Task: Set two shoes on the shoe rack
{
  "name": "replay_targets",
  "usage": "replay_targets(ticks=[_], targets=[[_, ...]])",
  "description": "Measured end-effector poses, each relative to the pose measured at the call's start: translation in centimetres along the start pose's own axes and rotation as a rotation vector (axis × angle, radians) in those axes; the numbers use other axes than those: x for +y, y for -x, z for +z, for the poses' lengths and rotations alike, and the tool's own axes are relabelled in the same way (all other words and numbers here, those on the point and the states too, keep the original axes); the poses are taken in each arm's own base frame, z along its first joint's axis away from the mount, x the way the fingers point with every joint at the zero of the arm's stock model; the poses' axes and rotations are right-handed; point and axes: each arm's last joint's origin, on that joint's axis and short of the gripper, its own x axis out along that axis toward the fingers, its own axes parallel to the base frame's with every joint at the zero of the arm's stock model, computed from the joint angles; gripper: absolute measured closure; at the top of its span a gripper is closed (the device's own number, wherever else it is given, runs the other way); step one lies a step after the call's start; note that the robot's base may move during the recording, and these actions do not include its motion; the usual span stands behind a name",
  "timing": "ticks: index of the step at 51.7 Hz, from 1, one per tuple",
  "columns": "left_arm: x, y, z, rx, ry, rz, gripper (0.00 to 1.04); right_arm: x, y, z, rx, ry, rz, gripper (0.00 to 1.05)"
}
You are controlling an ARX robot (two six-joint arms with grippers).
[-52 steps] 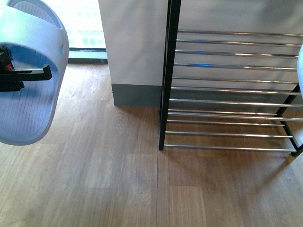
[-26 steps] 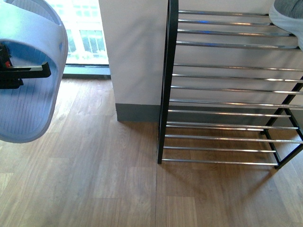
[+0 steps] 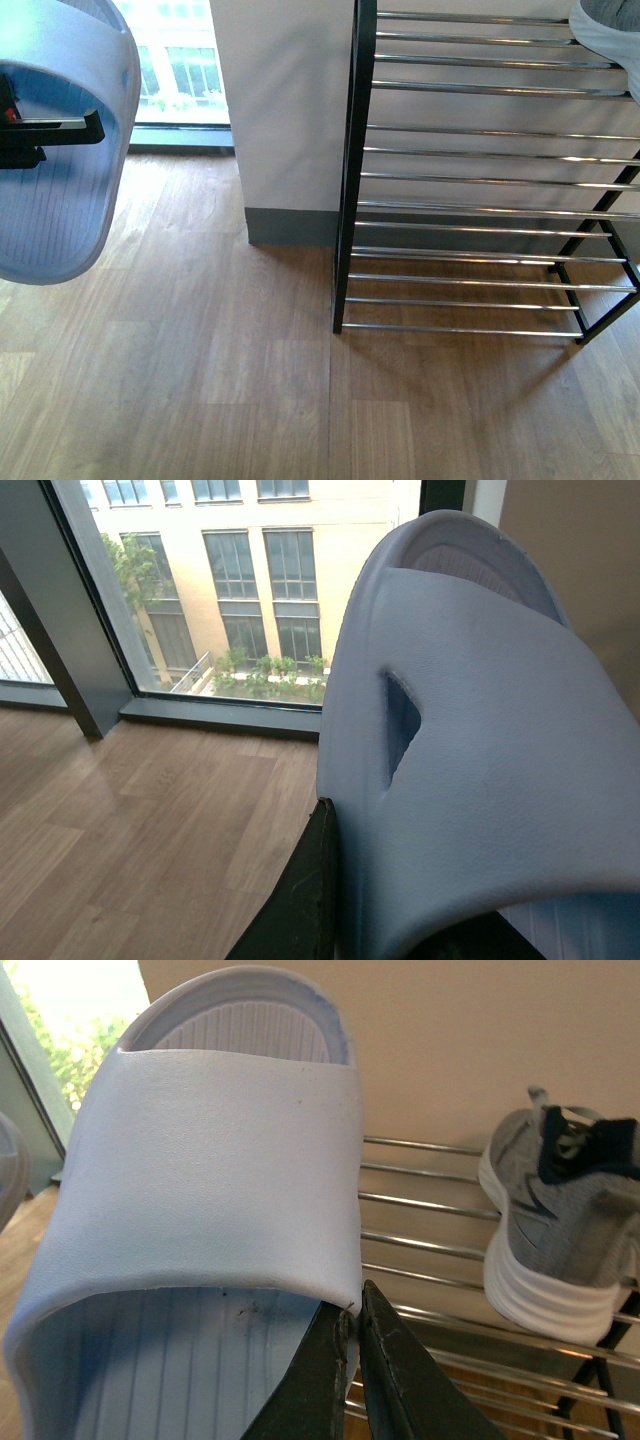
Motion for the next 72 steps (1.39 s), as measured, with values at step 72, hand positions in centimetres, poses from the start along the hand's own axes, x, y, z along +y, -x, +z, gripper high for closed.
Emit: replay_targets(ticks=[72], targets=[[0.0,0.0,0.0,0.000,0.002,-0.001,0.99,-2.7,-27.8,2.3,0.509,0.365,-0.379,1.04]])
